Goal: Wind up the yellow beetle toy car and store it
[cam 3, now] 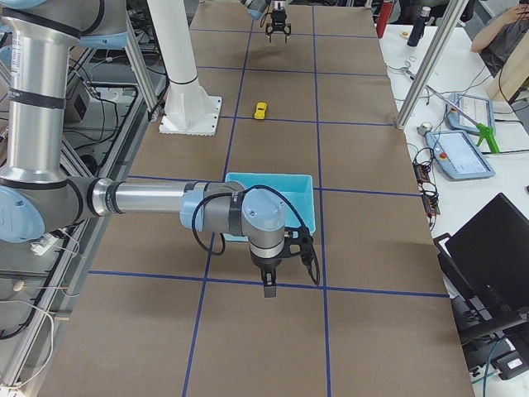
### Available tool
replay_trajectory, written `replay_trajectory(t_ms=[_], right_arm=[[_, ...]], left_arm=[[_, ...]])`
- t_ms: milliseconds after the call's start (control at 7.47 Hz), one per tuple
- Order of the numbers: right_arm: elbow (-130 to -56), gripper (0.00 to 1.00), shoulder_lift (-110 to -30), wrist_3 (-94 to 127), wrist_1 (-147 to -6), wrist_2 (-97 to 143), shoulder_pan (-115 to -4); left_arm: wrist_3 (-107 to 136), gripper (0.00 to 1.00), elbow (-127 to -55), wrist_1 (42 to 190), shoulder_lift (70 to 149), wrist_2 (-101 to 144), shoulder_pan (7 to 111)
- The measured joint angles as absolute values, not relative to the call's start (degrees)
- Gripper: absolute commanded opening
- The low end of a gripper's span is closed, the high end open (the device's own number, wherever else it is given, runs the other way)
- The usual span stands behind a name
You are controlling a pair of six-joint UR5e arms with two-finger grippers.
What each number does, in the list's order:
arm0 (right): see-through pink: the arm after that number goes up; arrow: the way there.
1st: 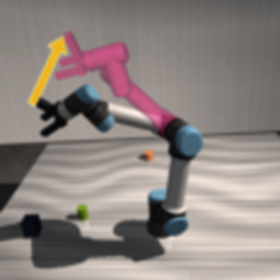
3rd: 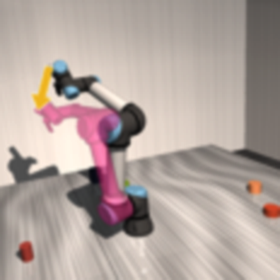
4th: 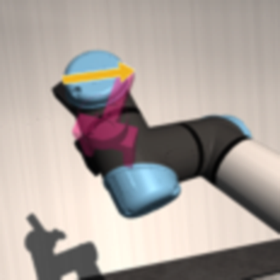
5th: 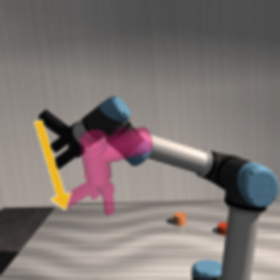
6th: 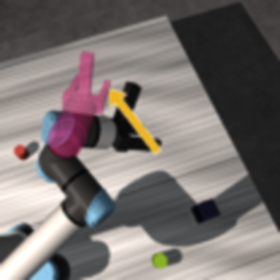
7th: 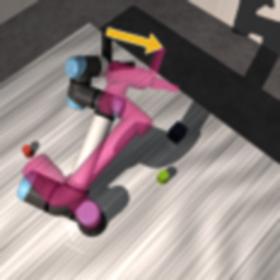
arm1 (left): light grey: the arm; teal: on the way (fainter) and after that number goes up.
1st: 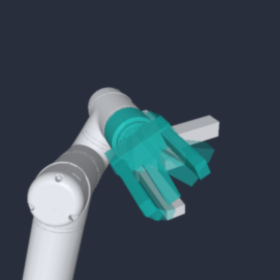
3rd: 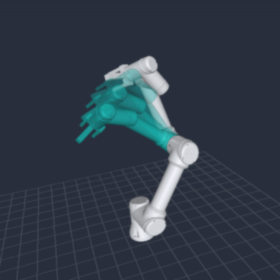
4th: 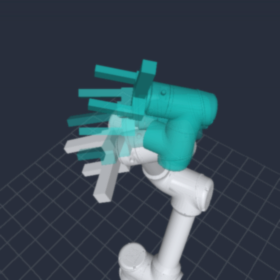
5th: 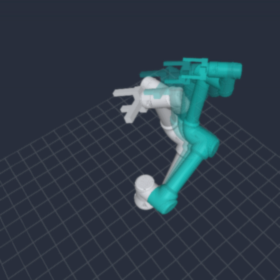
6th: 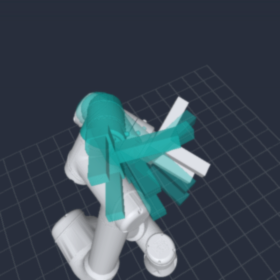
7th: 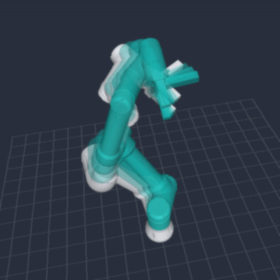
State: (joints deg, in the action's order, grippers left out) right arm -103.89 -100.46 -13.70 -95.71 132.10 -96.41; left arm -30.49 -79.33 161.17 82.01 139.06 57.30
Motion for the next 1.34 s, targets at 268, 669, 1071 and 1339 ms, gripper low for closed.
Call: replay_trajectory(t_ms=[268, 669, 1071, 1339], right_arm=[[-103.9, 1.00, -100.5, -13.7, -95.7, 132.1, -96.4], [-103.9, 1.00, -100.5, -13.7, -95.7, 132.1, -96.4], [-104.4, 1.00, -100.0, -13.7, -95.6, 132.3, -96.3], [-104.3, 1.00, -99.7, -13.4, -95.3, 132.3, -96.3]], left_arm=[[-30.0, 1.00, -79.4, 161.1, 82.0, 139.0, 57.3], [-27.6, 1.00, -81.9, 152.3, 81.4, 139.0, 61.3], [-26.9, 1.00, -86.6, 121.6, 79.3, 138.5, 75.8], [-26.6, 1.00, -86.5, 106.9, 79.4, 138.4, 86.5]])
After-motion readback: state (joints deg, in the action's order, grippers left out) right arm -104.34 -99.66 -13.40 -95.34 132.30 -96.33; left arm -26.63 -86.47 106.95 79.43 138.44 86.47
